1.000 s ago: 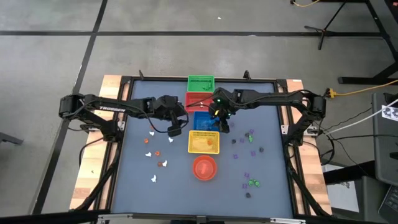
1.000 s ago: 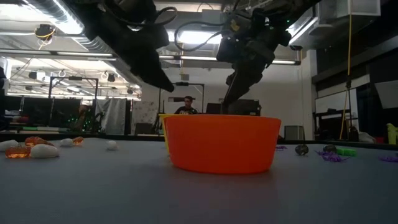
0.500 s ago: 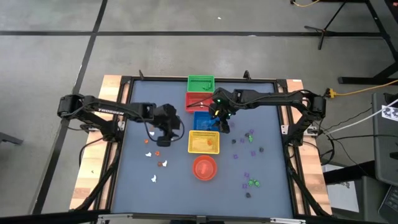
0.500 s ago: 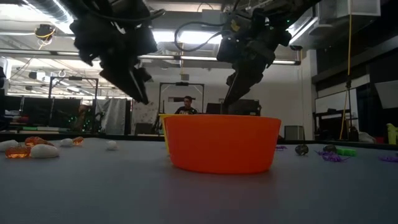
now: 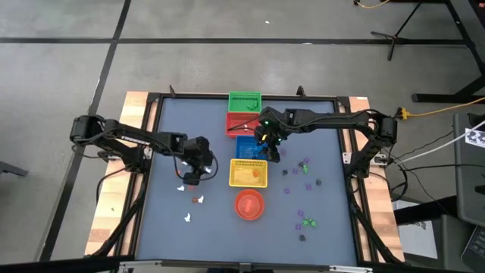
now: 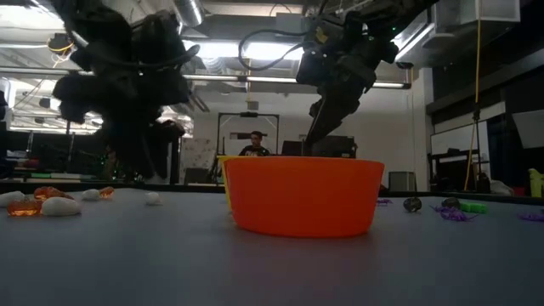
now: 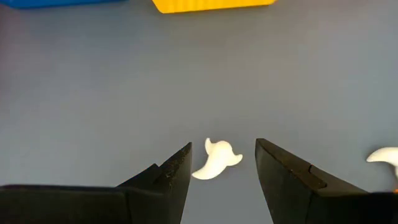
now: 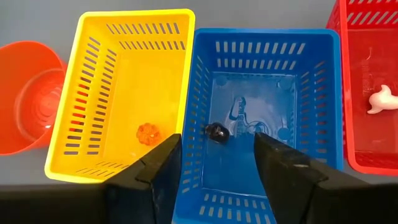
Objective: Sort Halloween decoration
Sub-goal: Put the white ghost toy into the red bin
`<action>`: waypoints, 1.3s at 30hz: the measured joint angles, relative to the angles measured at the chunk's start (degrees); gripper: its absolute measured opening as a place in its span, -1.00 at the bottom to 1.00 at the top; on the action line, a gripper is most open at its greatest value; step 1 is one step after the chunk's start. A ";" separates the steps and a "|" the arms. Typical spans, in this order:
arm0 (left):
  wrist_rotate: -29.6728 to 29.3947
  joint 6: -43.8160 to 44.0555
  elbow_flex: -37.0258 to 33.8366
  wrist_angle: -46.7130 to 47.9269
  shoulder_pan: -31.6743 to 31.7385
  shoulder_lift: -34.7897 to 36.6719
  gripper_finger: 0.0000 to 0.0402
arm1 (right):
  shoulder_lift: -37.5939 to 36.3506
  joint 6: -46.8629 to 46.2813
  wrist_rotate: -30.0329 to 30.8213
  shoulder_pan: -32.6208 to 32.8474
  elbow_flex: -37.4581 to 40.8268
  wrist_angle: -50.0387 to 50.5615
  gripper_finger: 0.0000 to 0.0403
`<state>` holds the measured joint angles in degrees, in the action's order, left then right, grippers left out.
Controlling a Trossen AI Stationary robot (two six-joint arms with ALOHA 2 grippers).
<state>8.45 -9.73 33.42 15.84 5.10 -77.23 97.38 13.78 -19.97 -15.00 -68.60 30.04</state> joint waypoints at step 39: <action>-7.08 -2.45 -7.74 -12.57 -3.98 0.00 -0.20 | -0.02 0.00 0.00 0.00 0.00 -0.02 -0.02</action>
<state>1.38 -12.19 25.68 3.27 1.13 -77.23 97.36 13.78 -19.97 -15.00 -68.60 30.02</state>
